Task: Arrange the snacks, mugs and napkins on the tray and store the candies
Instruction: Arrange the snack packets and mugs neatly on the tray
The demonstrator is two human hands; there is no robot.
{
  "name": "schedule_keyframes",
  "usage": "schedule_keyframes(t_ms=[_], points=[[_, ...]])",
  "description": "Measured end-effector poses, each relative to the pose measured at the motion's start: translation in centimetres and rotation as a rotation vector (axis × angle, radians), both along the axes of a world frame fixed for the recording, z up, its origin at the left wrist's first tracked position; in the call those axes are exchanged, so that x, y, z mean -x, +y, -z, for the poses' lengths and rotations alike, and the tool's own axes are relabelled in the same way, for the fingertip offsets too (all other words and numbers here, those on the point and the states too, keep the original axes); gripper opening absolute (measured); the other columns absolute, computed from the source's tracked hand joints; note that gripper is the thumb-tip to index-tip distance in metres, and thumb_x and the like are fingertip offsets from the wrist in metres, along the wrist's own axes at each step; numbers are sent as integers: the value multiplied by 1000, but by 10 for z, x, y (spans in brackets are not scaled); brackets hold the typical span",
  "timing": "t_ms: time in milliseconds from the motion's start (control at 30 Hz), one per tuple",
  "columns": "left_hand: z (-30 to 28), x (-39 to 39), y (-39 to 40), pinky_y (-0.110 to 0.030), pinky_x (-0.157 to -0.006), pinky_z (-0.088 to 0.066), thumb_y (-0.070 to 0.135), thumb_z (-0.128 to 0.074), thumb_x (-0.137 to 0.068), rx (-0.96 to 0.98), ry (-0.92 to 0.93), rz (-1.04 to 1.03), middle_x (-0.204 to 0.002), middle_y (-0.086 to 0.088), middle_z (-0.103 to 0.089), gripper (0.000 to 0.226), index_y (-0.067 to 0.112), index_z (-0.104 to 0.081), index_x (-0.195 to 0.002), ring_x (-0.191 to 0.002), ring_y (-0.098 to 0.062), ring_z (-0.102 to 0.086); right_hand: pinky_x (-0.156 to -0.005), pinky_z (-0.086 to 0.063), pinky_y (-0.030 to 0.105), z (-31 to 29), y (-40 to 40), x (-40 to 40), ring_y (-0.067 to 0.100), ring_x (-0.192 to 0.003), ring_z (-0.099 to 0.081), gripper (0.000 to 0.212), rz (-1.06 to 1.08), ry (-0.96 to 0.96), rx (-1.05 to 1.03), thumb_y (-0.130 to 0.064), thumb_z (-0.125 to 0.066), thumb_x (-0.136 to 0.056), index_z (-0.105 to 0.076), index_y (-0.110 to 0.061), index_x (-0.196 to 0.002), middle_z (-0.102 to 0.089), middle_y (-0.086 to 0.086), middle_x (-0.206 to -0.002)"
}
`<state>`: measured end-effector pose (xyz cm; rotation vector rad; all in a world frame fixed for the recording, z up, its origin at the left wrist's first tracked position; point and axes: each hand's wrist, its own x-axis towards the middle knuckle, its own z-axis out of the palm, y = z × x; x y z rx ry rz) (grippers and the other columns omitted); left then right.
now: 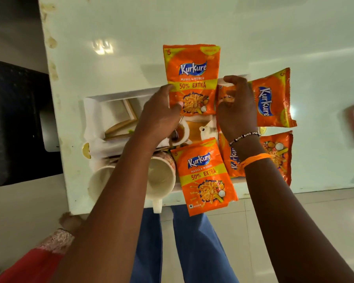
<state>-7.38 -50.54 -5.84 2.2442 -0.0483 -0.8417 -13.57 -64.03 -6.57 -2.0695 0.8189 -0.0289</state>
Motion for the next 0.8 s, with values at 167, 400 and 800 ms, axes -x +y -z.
schedule_keyframes(t_ms=[167, 400, 800], points=[[-1, 15, -13, -35, -99, -36, 27, -50, -90, -85, 23, 77, -138, -7, -46, 52, 23, -31, -138, -124, -26, -46, -114, -11, 53, 3, -25, 13, 29, -140, -22, 50, -422, 234, 490, -11, -60, -78, -46, -17, -126, -38, 8, -145], [-5, 23, -19, -38, -102, -35, 27, -48, -91, -130, 23, 120, -140, -8, -43, 47, 19, -36, -135, -127, -27, -43, -105, 8, 70, 8, -44, 15, 38, -144, -1, 53, -724, 362, 759, -7, -60, -82, -44, -22, -130, -32, 7, -150], [-18, 98, -36, -39, -96, -39, 8, -48, -88, -163, -65, 270, -129, -8, -47, 36, 15, -51, -123, -122, -27, -43, -104, -26, 52, -21, -6, 95, 38, -132, -31, 45, -341, 302, 557, -17, -61, -77, -51, -18, -121, -44, 12, -139]])
